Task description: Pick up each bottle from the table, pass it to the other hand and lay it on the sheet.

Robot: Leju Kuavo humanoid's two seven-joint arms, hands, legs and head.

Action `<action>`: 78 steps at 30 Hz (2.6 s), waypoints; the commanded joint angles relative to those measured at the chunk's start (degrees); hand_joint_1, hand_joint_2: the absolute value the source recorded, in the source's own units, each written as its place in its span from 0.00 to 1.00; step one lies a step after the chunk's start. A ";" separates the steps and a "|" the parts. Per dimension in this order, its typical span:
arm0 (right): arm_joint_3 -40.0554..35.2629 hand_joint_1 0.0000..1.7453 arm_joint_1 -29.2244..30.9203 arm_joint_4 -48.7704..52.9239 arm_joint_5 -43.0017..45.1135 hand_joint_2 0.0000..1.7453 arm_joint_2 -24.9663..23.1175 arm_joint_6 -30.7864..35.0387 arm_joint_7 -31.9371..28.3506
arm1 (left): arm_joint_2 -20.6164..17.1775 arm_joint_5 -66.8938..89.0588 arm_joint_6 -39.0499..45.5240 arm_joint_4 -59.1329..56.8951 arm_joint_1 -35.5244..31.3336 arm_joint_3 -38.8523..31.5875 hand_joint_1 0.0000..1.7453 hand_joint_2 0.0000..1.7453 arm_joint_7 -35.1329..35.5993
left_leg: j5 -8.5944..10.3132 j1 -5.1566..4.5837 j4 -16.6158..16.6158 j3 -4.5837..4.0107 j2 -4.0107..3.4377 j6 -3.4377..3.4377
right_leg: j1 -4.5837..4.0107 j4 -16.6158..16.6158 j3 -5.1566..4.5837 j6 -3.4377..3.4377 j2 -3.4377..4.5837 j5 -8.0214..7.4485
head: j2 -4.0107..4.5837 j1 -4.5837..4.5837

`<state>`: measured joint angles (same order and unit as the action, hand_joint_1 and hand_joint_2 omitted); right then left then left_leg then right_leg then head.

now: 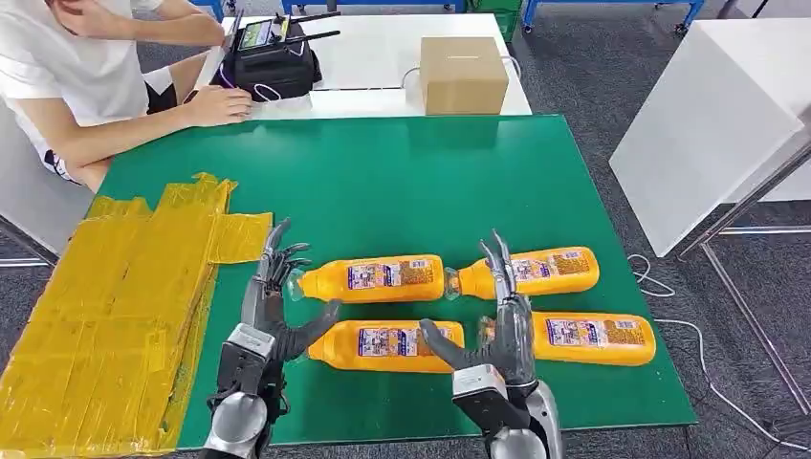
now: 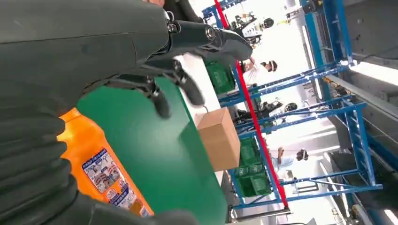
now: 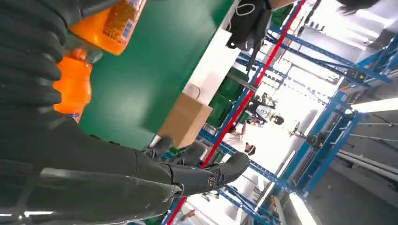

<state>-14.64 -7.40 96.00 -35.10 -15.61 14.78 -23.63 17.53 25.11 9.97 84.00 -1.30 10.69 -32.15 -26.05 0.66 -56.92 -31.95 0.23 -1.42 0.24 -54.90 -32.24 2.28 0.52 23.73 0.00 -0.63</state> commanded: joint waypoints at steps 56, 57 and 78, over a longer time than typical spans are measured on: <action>-6.31 0.00 35.16 -47.56 -31.03 1.00 5.49 1.47 10.84 | 1.51 -8.79 -9.02 -20.53 -12.88 -13.57 0.00 1.00 -2.76 | 0.11 -0.01 -0.02 0.01 -0.01 -0.05 | 0.00 -0.06 0.03 0.00 -0.02 -0.03 | 0.00 -0.02; -6.39 0.00 35.23 -47.83 -31.09 1.00 5.44 1.54 10.87 | 1.52 -8.79 -9.04 -20.62 -12.92 -13.55 0.00 1.00 -2.76 | 0.10 -0.02 -0.01 0.05 -0.02 -0.04 | 0.01 -0.07 0.06 -0.01 -0.03 -0.02 | 0.00 0.00; -8.13 0.00 47.04 -71.99 -32.02 1.00 -2.12 -6.56 23.94 | 2.18 -8.76 -9.81 -22.65 -13.73 -12.55 0.00 1.00 -2.10 | -0.02 -0.02 -0.08 0.24 -0.06 -0.01 | -0.01 -0.20 0.19 -0.06 -0.05 0.12 | 0.00 -0.02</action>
<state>-20.76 34.92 34.44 -67.10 -15.56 8.68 0.02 18.97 16.37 0.35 65.77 -12.37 -1.97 -34.69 -25.91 0.67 -56.94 -32.02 0.24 -1.48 0.23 -54.98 -32.31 2.31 0.51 23.68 0.00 -0.65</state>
